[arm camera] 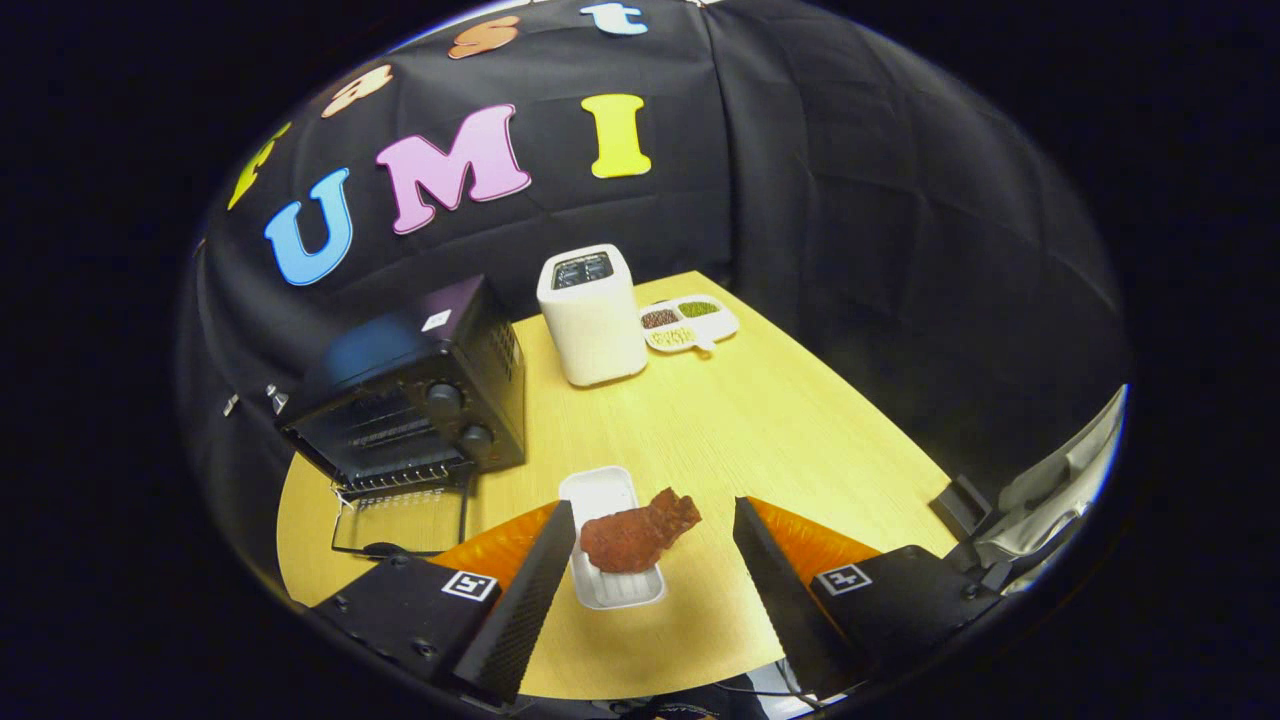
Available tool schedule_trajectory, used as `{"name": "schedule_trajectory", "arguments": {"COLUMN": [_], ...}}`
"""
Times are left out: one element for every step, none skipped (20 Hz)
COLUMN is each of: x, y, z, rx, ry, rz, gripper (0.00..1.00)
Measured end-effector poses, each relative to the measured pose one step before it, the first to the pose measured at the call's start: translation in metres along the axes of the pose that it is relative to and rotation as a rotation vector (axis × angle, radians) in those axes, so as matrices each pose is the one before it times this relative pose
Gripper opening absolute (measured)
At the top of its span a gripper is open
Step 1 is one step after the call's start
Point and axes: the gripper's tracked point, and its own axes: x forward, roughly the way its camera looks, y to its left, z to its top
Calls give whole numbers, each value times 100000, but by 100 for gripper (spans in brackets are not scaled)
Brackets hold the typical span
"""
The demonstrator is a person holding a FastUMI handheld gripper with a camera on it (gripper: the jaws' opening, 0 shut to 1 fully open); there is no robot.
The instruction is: Open the toaster oven, put the food inside, and close the toaster oven door.
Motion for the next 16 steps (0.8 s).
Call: {"name": "schedule_trajectory", "arguments": {"x": [803,899,828,796,479,751,929,660,547,452,386,279,103,71,222,14], "y": [-641,-371,104,150,-57,-74,27,330,386,-45,-131,-35,363,105,-402,-288], "z": [-555,-441,-587,-526,-421,-401,-311,-91,-92,-21,-252,-349,-520,-157,-196,457], "rx": [620,1284,1598,1770,1285,818,463,185,-489,-974,-553,719,966,143,-453,596], "ry": [3356,3430,3526,3806,3232,2955,2757,2127,1676,1467,2146,2922,2652,1416,11,-972], "rz": [1369,2297,3555,3381,3188,2498,2556,3396,2982,2199,1969,1431,2670,1547,-212,1071], "gripper": [99,99,99,98,97,96,96,97,94,82,78,70,66,63,59,49]}}
